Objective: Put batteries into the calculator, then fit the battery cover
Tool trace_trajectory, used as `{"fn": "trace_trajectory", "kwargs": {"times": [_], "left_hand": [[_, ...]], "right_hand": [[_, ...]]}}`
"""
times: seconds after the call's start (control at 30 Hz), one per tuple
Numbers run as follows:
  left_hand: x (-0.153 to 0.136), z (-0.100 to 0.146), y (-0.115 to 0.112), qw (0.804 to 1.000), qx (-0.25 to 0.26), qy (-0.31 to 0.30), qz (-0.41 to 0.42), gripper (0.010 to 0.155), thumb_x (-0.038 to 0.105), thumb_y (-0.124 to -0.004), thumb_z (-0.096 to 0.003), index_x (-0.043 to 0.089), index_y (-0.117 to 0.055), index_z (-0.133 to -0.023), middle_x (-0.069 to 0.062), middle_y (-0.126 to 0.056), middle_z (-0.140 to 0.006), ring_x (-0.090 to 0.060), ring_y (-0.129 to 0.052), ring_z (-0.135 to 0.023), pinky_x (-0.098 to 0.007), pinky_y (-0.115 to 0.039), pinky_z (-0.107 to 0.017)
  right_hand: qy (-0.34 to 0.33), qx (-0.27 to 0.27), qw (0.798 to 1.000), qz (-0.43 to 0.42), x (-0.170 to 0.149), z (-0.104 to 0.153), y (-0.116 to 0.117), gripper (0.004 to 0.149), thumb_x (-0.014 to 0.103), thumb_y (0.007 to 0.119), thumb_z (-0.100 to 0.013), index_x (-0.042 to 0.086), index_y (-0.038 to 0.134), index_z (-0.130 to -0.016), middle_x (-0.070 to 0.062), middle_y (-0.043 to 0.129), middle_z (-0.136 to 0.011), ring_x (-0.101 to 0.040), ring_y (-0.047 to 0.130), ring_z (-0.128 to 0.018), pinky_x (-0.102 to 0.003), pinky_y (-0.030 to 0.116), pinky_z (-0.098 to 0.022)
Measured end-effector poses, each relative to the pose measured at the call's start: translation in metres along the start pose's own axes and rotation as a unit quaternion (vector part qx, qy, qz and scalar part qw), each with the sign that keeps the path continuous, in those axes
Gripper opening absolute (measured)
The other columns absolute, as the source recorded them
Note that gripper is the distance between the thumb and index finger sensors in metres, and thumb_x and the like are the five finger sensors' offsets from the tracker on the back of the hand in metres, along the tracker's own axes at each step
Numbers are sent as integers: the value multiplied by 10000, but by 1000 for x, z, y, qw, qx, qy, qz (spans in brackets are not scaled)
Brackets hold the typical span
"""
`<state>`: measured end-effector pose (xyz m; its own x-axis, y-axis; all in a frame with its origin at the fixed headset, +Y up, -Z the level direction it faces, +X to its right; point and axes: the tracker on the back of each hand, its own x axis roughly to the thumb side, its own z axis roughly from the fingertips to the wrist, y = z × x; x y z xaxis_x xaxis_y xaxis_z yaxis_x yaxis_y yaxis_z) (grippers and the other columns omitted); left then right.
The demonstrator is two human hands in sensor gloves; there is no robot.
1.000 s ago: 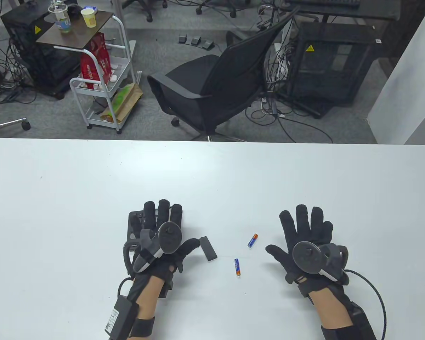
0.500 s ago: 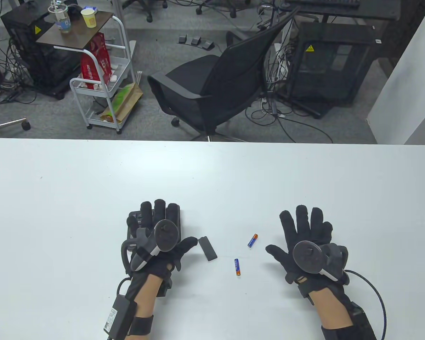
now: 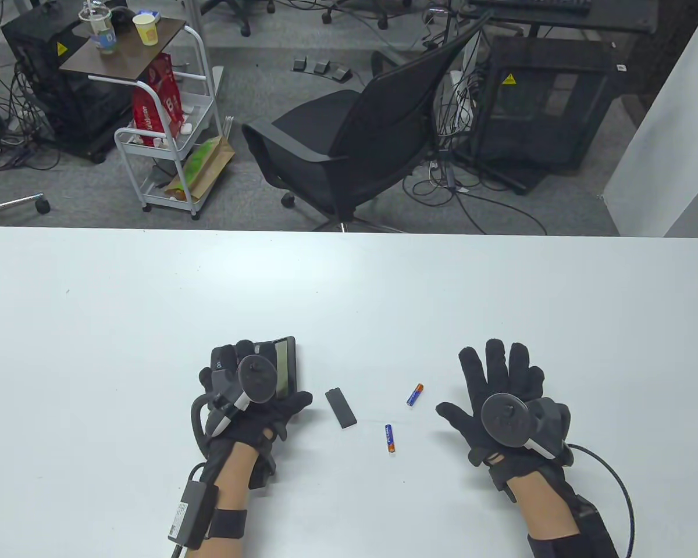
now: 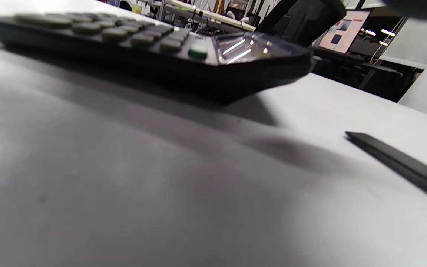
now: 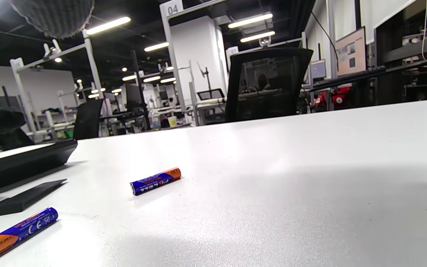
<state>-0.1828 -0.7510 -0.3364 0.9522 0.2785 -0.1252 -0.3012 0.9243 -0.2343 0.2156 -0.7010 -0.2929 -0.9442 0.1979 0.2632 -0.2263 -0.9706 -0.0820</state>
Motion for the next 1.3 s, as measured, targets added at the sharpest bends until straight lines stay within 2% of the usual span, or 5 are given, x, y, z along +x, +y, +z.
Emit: {"fn": "trace_trajectory", "kwargs": {"times": [0.47,0.83,0.93,1.07,1.3], "left_hand": [[-2,-14,-21,998,-41,31,-19,1105,828,-684,-277,255,-179,-1074,-216,-111,-1117,-537,-157,-1067,-795,-216,-708],[10,-17,-22,997,-22,47,-60,966,697,-748,-414,216,-237,-1077,-247,-202,-1119,-572,-267,-1067,-778,-343,-739],[12,-15,-17,998,8,38,-54,927,672,-721,-424,179,-278,-1072,-263,-265,-1111,-595,-323,-1054,-774,-379,-735],[10,-6,-1,995,95,33,-8,801,587,-687,-446,145,-412,-1054,-248,-428,-1108,-591,-462,-1039,-745,-451,-730],[-1,14,32,972,219,31,83,650,493,-728,-425,174,-626,-983,-133,-714,-1054,-463,-743,-989,-656,-611,-720]], "right_hand": [[2,9,1000,-3,-1,-1,2,868,677,647,-487,246,225,-1112,-220,57,-1144,-599,-3,-964,-815,180,-613],[2,18,1000,-5,0,-1,3,867,675,645,-489,242,225,-1111,-221,91,-1143,-600,-2,-964,-816,178,-613],[1,19,1000,-5,0,-1,3,868,675,646,-489,241,225,-1111,-221,92,-1143,-600,-1,-963,-816,178,-613],[2,17,1000,-7,-1,-1,3,868,674,644,-490,240,222,-1111,-224,92,-1142,-600,-2,-964,-815,181,-613],[-15,0,1000,-17,3,-1,2,868,669,652,-486,238,229,-1109,-229,95,-1140,-605,33,-972,-814,223,-624]]}}
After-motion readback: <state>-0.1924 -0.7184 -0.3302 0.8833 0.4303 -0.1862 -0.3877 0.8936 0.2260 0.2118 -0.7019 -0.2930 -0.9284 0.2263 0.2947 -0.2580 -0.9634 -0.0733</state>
